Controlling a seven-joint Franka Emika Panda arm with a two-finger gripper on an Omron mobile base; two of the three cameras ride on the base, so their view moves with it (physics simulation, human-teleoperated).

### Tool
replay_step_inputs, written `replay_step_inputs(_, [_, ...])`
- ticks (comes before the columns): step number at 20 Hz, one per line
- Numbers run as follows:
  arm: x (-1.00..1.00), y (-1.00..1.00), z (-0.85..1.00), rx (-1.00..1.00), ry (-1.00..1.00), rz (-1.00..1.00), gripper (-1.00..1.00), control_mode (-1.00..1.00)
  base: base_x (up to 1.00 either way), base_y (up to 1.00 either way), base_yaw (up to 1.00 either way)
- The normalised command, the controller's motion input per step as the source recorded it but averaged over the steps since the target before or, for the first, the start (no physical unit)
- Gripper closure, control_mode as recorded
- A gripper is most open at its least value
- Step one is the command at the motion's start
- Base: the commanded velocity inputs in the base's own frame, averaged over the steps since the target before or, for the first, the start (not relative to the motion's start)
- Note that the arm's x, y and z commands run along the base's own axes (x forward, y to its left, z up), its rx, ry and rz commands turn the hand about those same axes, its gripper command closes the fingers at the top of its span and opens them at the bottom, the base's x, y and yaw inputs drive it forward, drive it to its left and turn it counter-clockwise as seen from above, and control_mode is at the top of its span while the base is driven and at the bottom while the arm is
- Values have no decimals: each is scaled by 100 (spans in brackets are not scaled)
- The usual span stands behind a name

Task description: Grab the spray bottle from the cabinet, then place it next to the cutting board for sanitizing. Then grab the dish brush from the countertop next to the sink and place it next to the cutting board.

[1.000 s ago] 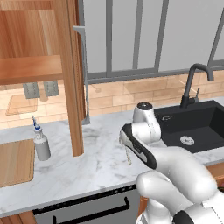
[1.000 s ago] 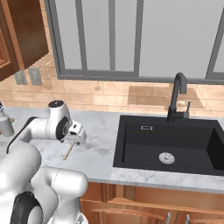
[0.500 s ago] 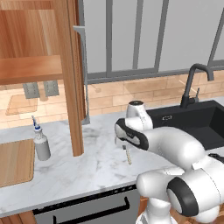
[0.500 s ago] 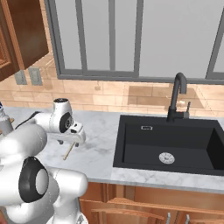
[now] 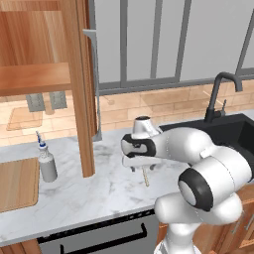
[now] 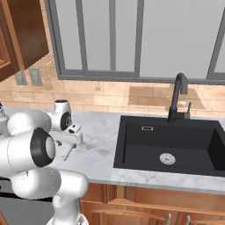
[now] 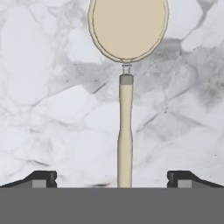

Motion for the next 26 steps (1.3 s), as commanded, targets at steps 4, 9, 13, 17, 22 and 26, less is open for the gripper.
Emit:
replay_step_inputs(4, [11,0,-20,0,1,-3,-100,-100,0,0,0])
replay_step_inputs(9, [7,0,-20,0,0,-2,-100,-100,0,0,0])
replay_step_inputs(13, [0,0,-14,0,0,-1,-100,-100,0,0,0])
replay_step_inputs(17, [0,0,-20,0,0,0,-100,-100,0,0,0])
replay_step_inputs(22, [0,0,-26,0,0,0,-100,-100,0,0,0])
replay_step_inputs(26, [0,27,-36,-1,0,0,100,-100,0,0,0])
